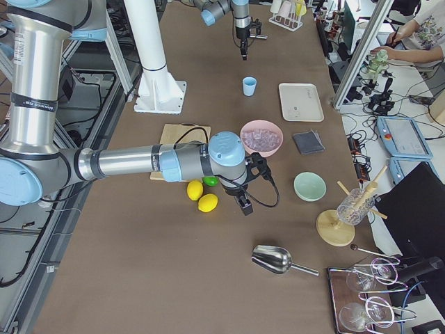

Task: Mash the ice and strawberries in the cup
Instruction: 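Carry the strawberry over the light-blue cup and open the left gripper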

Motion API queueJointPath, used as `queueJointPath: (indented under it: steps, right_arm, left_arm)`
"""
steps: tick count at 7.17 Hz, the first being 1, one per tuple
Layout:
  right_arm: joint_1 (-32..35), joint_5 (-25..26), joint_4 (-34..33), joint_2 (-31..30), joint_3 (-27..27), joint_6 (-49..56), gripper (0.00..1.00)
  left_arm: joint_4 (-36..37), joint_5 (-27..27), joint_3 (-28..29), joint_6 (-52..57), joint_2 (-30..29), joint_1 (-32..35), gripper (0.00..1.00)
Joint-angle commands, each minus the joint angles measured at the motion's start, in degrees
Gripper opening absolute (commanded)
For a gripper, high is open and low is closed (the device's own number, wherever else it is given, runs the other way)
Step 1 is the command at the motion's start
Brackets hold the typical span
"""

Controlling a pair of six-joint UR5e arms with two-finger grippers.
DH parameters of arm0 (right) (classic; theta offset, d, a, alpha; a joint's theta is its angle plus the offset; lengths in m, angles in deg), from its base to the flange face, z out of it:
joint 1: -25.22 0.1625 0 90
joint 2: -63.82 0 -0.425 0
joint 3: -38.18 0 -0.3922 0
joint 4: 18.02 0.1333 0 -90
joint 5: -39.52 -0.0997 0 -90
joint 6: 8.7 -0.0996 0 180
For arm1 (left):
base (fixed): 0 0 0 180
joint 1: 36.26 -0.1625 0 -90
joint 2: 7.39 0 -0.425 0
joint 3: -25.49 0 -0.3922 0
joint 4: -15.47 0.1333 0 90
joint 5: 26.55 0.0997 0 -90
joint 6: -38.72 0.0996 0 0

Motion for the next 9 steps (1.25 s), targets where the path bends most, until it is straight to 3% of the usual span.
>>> queueJointPath:
  steps: [1, 5, 8, 9]
  right_arm:
    - [0.5, 0.1, 0.0, -0.1, -0.8, 0.5, 0.98]
    - [2.5, -0.3, 0.3, -1.6, 0.2, 0.6, 0.98]
    - [3.5, -1.9, 0.5, -1.6, 0.0, 0.7, 0.98]
    - [3.9, -1.8, 0.7, -1.8, -0.1, 0.8, 0.98]
  left_arm:
    - [-4.6, 0.3, 10.6, -4.7, -8.7, -1.4, 0.0]
    - [-8.2, 4.6, 16.4, -4.9, -9.0, -3.6, 0.0]
    - [-10.1, 5.8, 15.7, -6.2, -8.2, -5.4, 0.0]
    - [-10.1, 5.9, 15.7, -5.6, -8.0, -5.3, 0.49]
